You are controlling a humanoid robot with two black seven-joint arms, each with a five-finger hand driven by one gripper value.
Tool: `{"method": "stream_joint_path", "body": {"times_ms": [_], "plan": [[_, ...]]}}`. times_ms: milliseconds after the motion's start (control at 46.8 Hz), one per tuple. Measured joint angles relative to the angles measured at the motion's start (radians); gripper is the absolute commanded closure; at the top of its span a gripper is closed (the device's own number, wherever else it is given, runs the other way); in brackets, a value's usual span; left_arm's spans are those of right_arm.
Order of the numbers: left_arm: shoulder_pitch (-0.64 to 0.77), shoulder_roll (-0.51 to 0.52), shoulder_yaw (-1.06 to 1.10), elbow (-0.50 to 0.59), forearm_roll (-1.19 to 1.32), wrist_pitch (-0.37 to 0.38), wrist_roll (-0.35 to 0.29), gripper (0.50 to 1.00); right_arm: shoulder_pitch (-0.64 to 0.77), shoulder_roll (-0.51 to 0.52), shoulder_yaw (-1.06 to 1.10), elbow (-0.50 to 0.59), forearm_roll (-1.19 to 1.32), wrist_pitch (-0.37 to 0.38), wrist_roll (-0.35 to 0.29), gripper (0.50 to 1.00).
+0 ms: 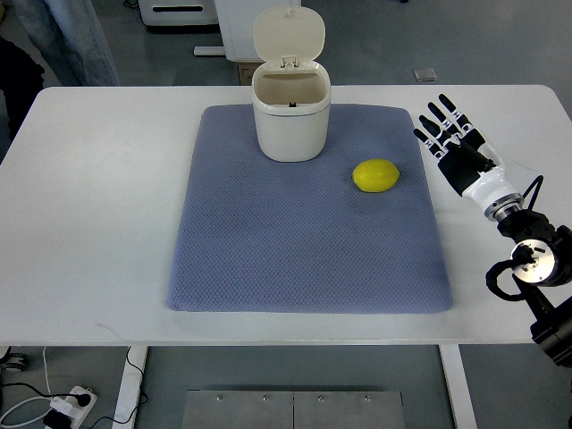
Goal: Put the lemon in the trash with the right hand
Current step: 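Move the right hand toward the yellow lemon on the mat, then close the right hand fingers around the yellow lemon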
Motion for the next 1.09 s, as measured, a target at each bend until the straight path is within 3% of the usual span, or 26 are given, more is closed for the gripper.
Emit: {"method": "stream_joint_path", "body": {"times_ms": [171, 620, 941, 1090], "plan": [[0.000, 0.000, 0.000, 0.000, 0.000, 0.000, 0.000, 0.500, 0.054, -0.012, -0.111, -0.040, 0.000, -0.047, 0.081, 0.502], [0.000, 0.000, 0.000, 0.000, 0.000, 0.000, 0.000, 0.500, 0.128, -0.040, -0.347, -0.070, -0.043, -0.102, 0.216, 0.502], [0.000, 0.000, 0.000, 0.000, 0.000, 0.000, 0.000, 0.500, 0.176, -0.032, -0.524, -0.102, -0.046, -0.211, 0.293, 0.502], [0.000, 0.000, 0.000, 0.000, 0.000, 0.000, 0.000, 0.500, 0.184, -0.025, -0.573, -0.126, -0.045, -0.227, 0.319, 0.502]]}}
